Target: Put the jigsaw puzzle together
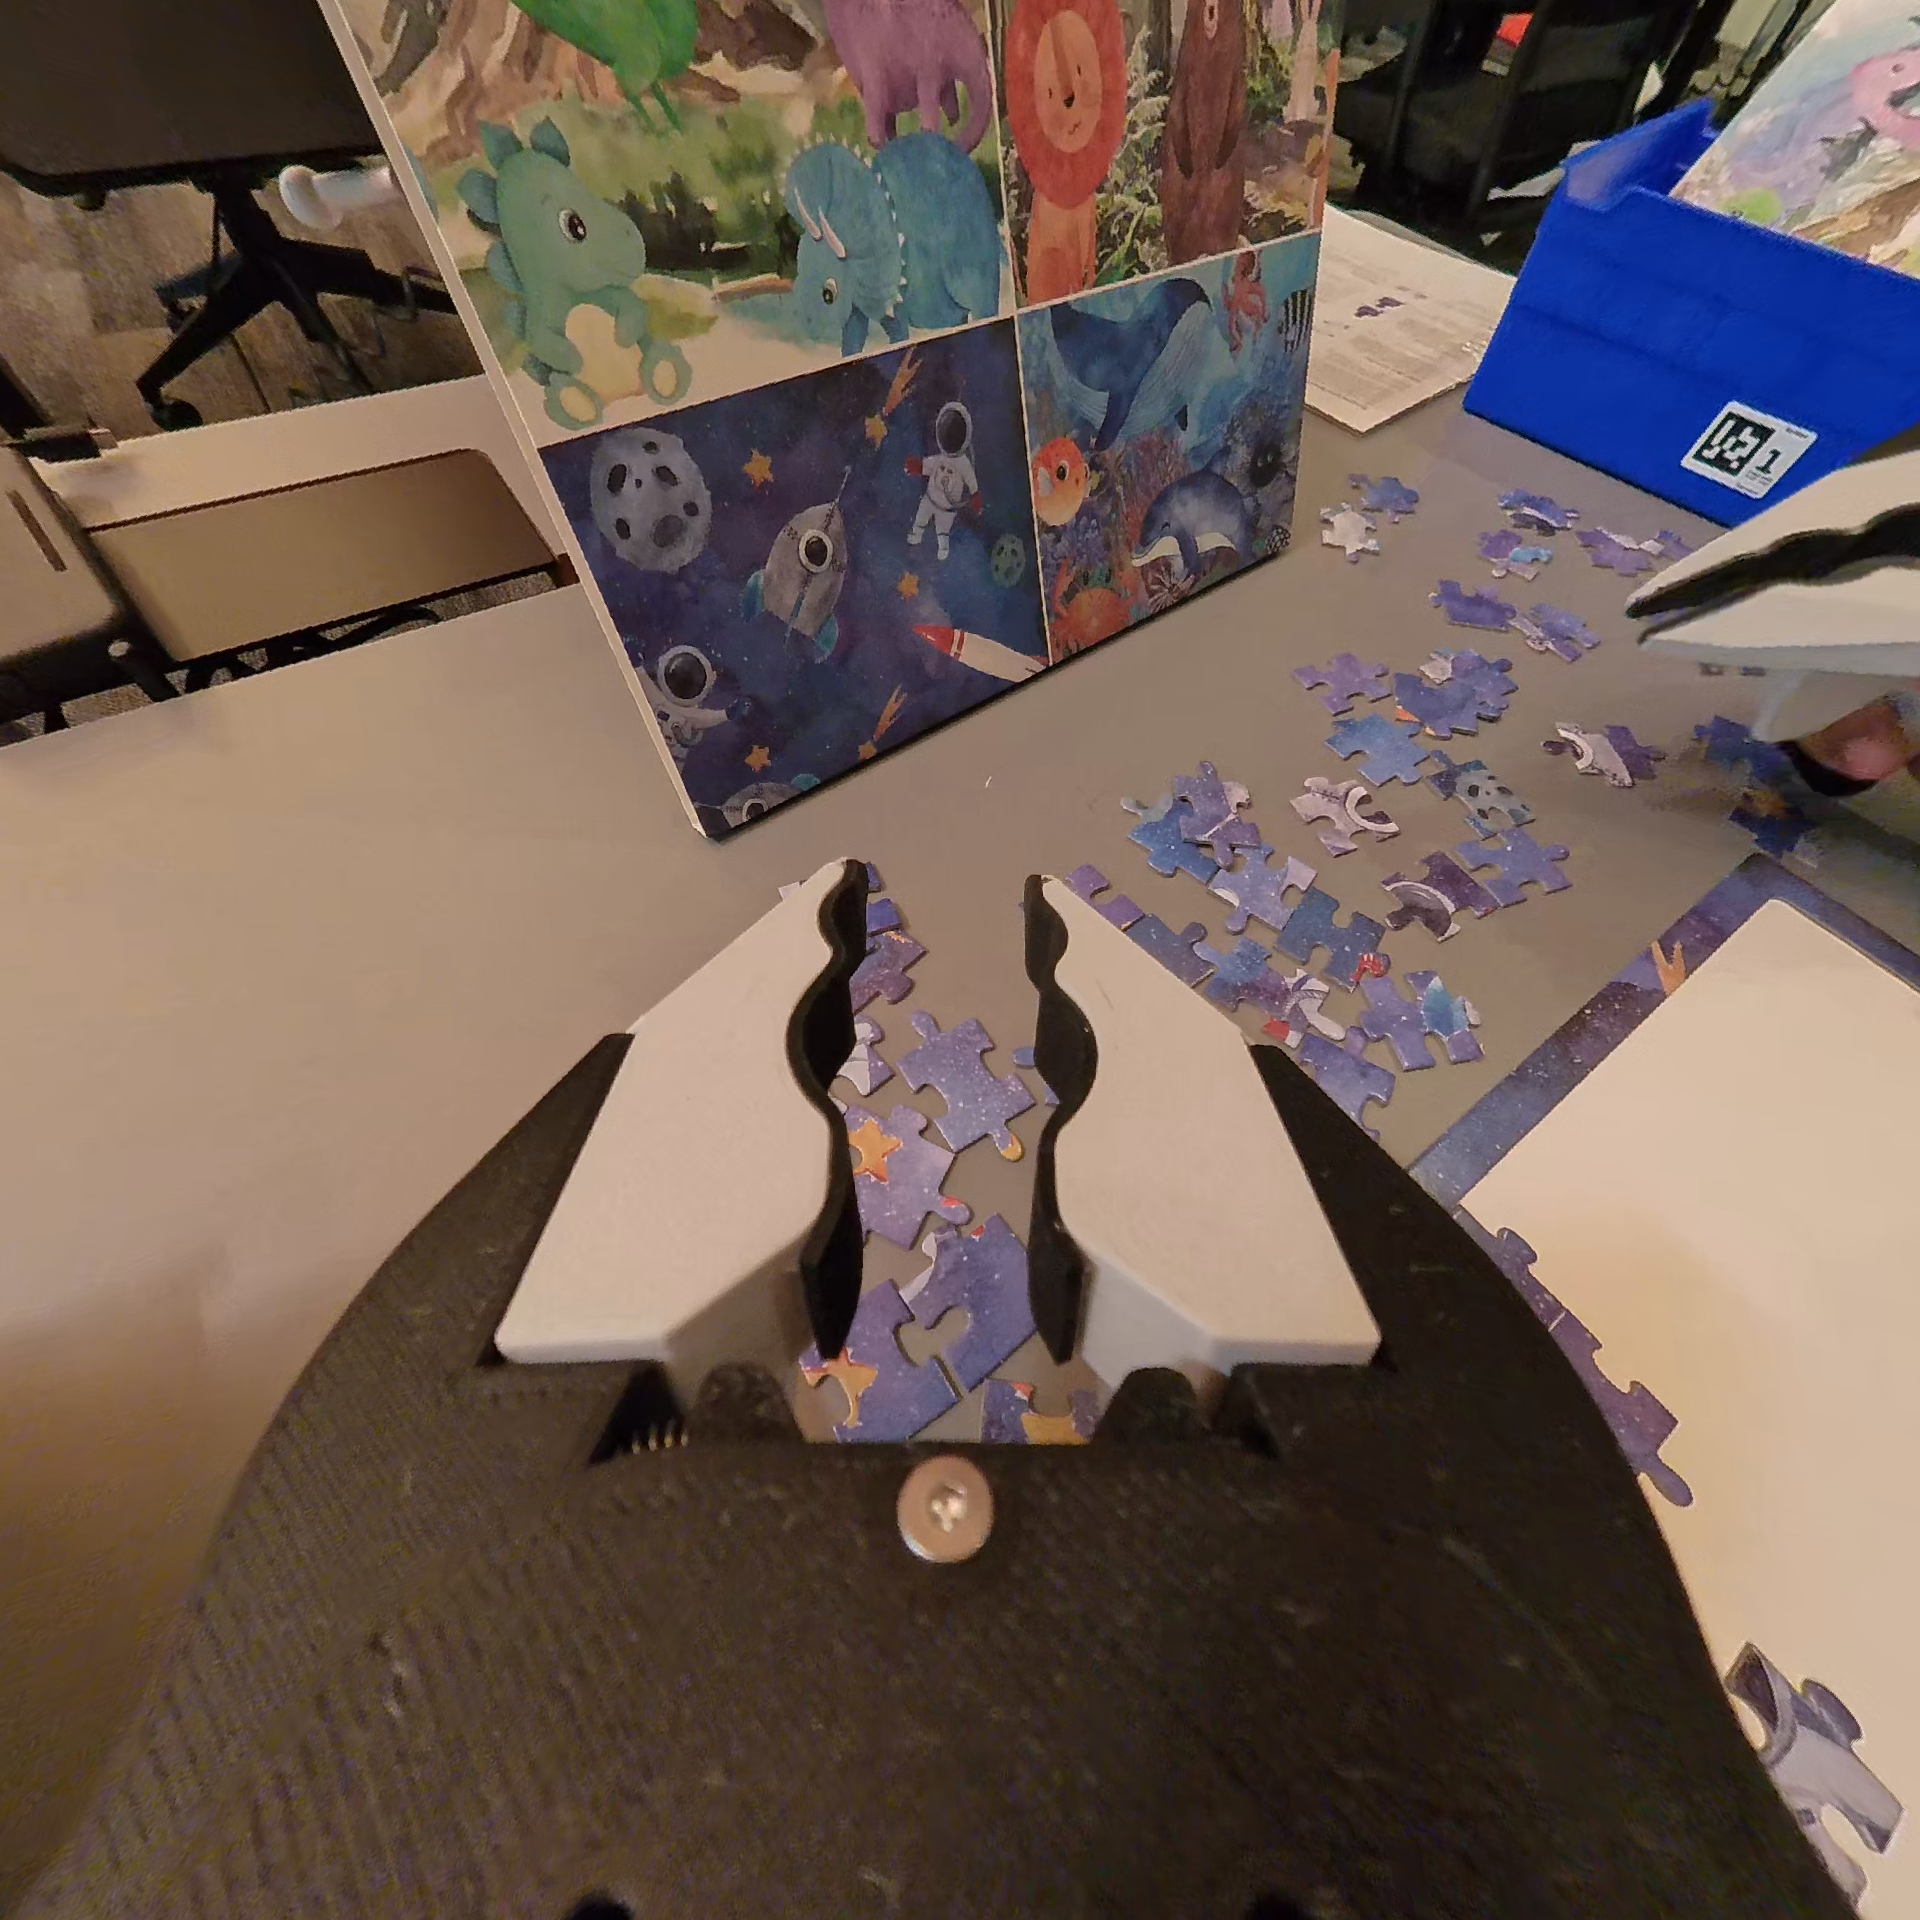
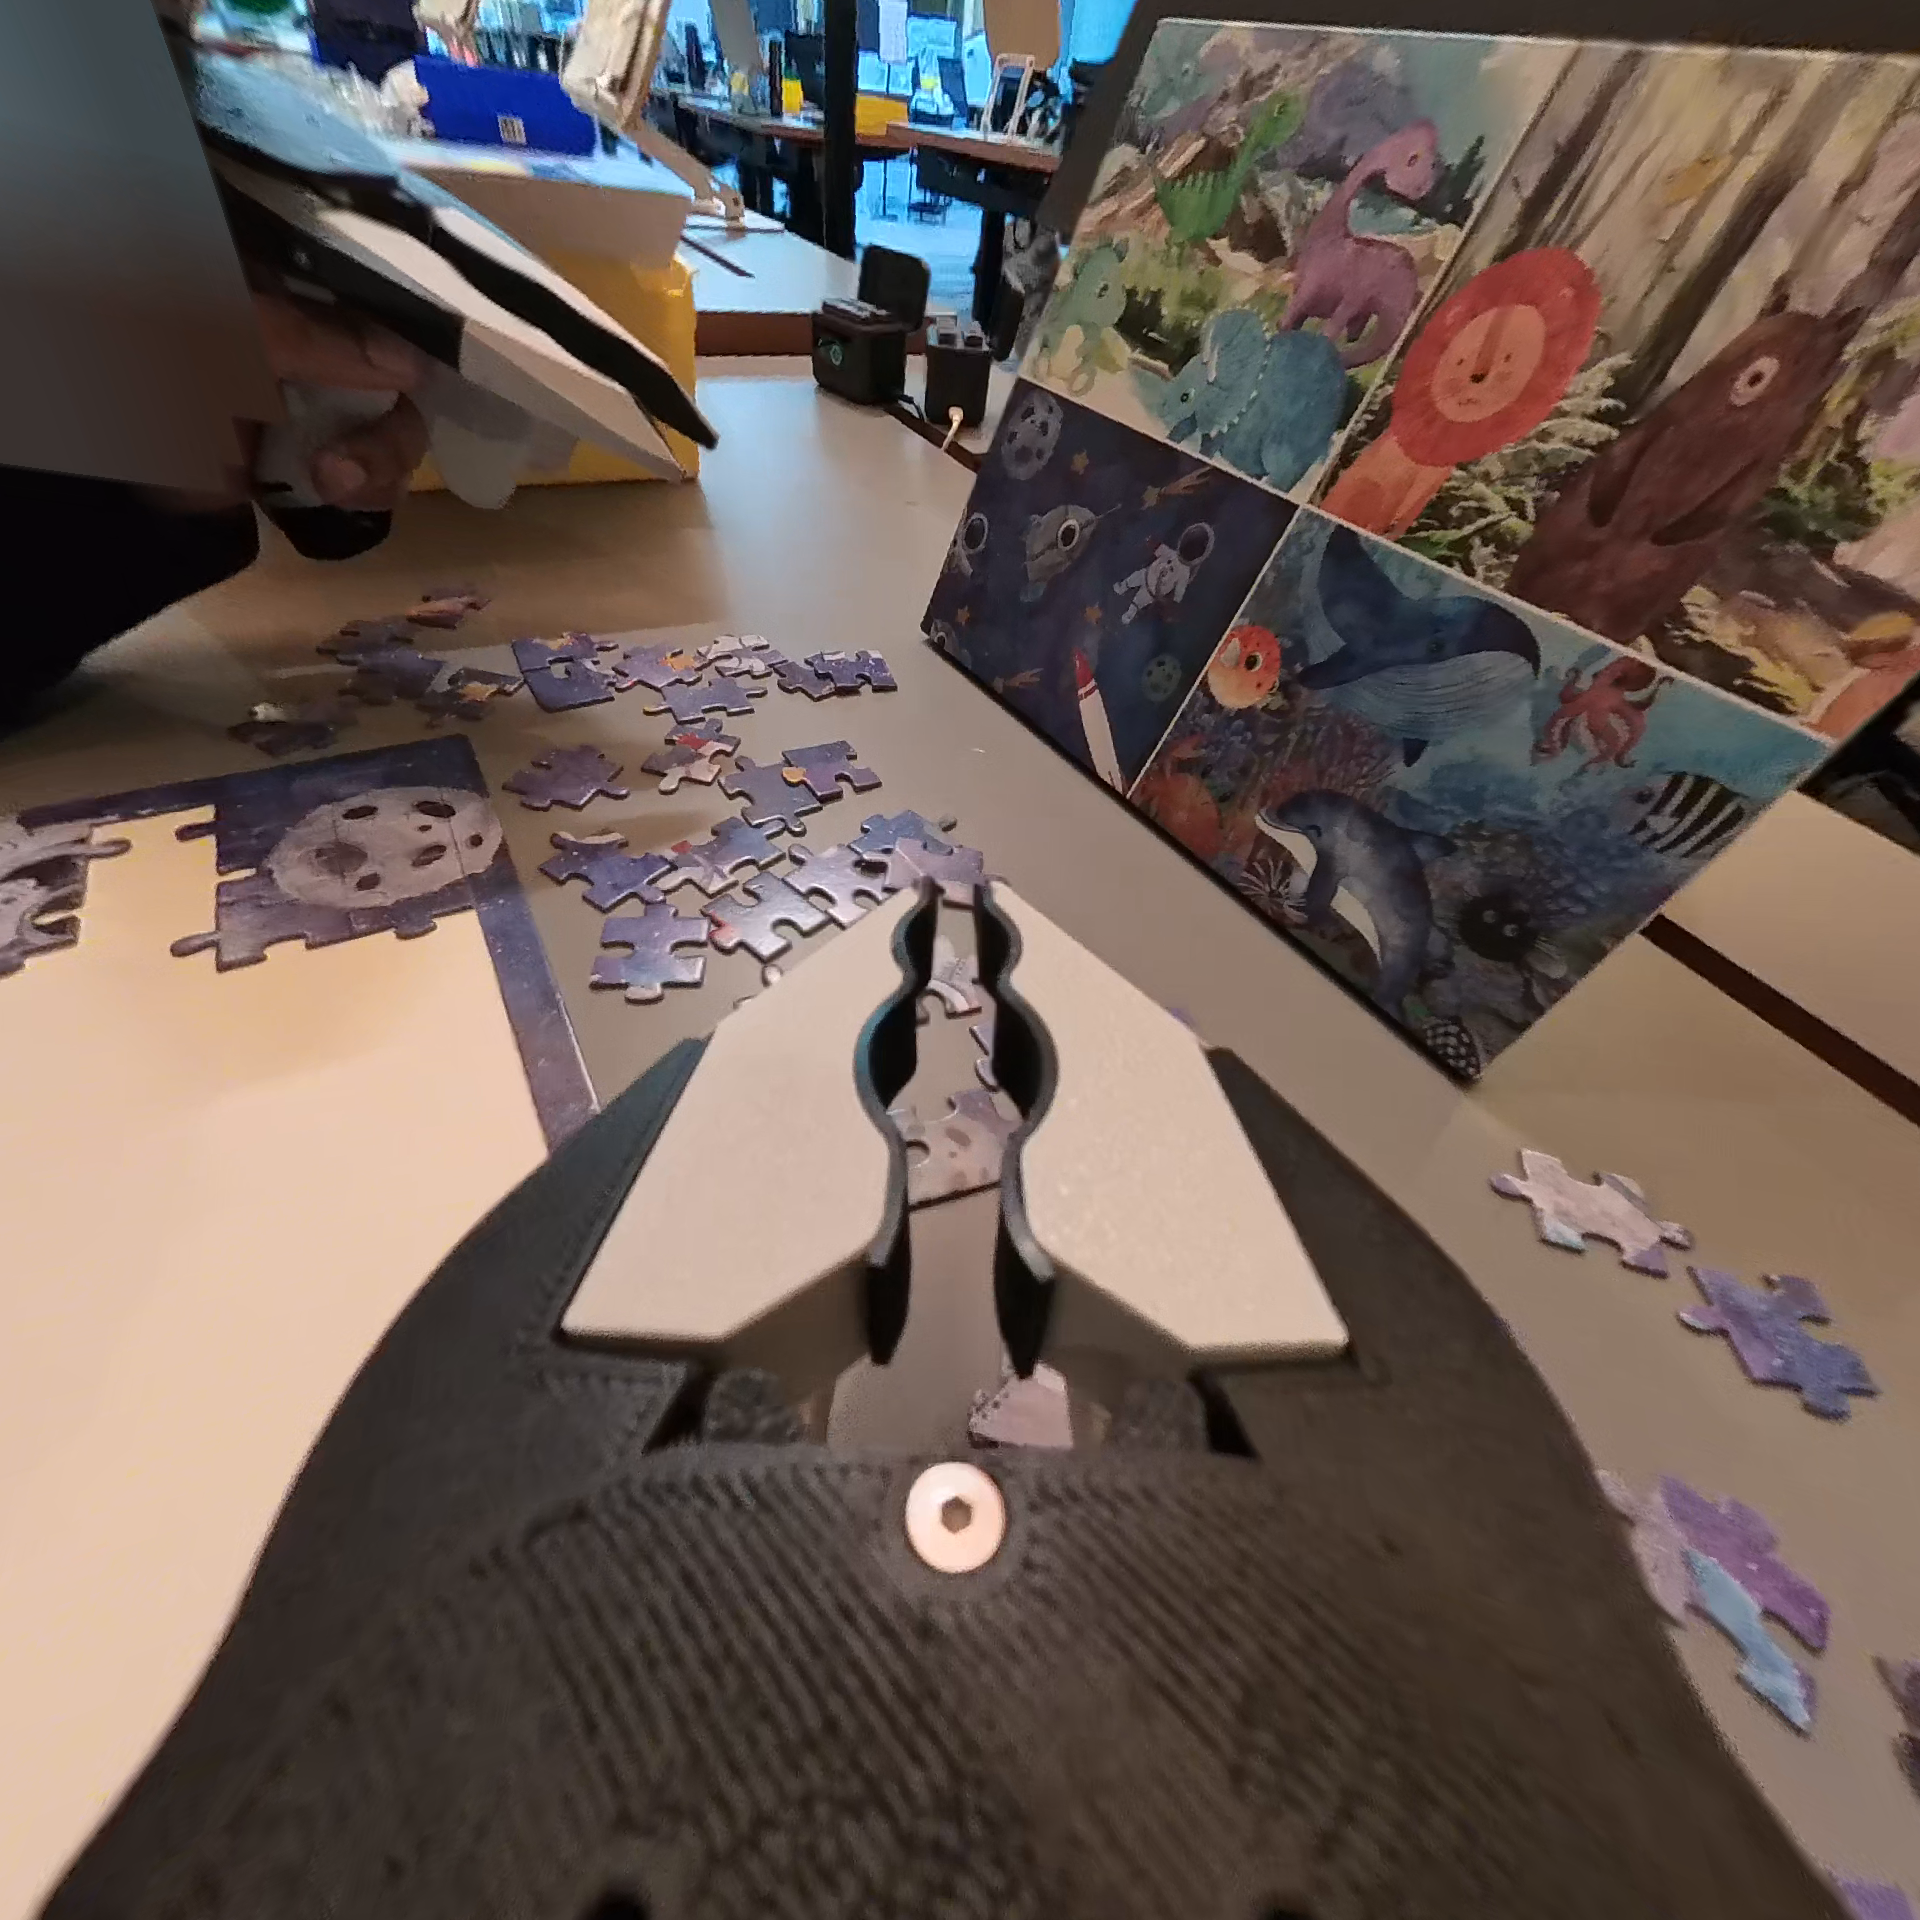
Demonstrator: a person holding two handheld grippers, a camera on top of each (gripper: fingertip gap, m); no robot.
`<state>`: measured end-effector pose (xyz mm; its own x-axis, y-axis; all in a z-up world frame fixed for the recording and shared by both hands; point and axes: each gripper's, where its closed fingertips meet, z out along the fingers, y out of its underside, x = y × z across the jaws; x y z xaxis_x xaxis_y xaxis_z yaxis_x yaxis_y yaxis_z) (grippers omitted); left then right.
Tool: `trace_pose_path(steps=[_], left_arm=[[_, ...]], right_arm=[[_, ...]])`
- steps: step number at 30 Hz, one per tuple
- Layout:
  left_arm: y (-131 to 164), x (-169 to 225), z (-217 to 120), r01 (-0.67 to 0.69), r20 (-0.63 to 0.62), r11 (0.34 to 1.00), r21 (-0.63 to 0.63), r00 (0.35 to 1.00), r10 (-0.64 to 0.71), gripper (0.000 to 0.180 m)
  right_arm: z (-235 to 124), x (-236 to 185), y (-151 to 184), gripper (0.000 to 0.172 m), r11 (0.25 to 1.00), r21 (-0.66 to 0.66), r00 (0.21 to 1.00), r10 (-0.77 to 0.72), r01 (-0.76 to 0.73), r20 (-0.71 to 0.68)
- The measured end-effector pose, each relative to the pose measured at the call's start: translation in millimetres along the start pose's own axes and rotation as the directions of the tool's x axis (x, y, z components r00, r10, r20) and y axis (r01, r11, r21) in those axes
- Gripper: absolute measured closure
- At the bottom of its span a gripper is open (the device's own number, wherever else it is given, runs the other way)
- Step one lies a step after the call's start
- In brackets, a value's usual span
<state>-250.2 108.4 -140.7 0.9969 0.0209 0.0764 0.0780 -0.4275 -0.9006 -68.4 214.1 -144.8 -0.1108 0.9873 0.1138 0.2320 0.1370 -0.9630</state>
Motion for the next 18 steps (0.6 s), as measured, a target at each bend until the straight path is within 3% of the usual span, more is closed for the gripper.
trace_pose_path(steps=[7, 12, 15, 18], left_arm=[[-1.8, 0.7, -0.7, 0.006, -0.005, 1.000, 0.012, 1.000, -0.006, 0.152], [1.2, 22.3, -7.8, 0.032, -0.086, 0.999, 0.030, 0.996, -0.029, 0.156], [33.1, 43.8, -34.4, -0.030, -0.127, 0.998, -0.063, 0.992, 0.021, 0.159], [73.0, 66.9, -81.2, -0.112, -0.152, 0.981, -0.158, 0.984, 0.087, 0.176]], right_arm=[[15.4, -78.7, -21.7, 0.152, 0.983, -0.088, 0.978, -0.145, 0.160, 0.150], [23.7, -164.2, -3.9, 0.138, 0.950, -0.199, 0.909, -0.147, 0.239, 0.390], [25.9, -201.9, 12.4, 0.133, 0.905, -0.277, 0.851, -0.150, 0.323, 0.503], [31.0, -233.0, 19.2, 0.133, 0.890, -0.280, 0.798, -0.140, 0.361, 0.586]])
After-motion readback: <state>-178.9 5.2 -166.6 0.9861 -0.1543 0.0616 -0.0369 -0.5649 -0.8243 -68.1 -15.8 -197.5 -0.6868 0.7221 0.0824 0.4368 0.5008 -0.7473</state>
